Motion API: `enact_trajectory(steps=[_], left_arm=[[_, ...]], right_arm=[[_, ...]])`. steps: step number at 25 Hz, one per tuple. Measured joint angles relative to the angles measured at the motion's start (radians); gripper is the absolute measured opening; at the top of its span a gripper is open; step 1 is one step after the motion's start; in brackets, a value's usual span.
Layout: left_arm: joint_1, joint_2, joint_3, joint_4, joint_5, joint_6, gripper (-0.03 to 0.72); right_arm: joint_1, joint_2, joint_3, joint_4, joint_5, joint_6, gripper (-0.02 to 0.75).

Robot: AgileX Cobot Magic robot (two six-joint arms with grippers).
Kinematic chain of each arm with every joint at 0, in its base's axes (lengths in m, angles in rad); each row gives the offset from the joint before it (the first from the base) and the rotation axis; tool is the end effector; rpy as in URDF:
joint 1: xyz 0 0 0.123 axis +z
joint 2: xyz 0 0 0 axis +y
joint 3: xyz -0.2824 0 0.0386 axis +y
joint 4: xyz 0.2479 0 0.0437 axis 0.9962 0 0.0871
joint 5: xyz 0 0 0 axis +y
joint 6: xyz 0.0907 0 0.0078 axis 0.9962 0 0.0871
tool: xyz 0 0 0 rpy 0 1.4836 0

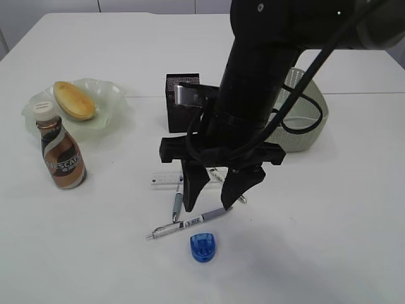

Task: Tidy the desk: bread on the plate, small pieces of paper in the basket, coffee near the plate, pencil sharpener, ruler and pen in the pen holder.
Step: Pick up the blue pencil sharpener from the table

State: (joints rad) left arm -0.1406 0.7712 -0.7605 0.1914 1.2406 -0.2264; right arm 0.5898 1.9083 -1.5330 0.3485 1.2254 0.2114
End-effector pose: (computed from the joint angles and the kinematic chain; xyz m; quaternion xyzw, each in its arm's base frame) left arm 0.1098 0.0010 0.3065 -0.0297 0.9745 0.0565 0.2149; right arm 0.3021 0.2374 0.2405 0.1321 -0.9770 -0.1627 0.0383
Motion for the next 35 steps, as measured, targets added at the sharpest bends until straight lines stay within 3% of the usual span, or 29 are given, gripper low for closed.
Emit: enact_trajectory(steps=[11, 18, 35], left_arm=[[0.000, 0.000, 0.000, -0.010, 0.000, 0.000, 0.444], [0.000, 0.000, 0.000, -0.010, 0.000, 0.000, 0.444], [0.000, 0.000, 0.000, -0.017, 0.000, -0.002, 0.444]], right_arm=[[0.028, 0.010, 0.000, -0.206, -0.005, 0.292, 0.407], [0.095, 0.100, 0.000, -0.212, -0.056, 0.351, 0.404], [0.100, 0.109, 0.000, -0.227, -0.155, 0.359, 0.403]])
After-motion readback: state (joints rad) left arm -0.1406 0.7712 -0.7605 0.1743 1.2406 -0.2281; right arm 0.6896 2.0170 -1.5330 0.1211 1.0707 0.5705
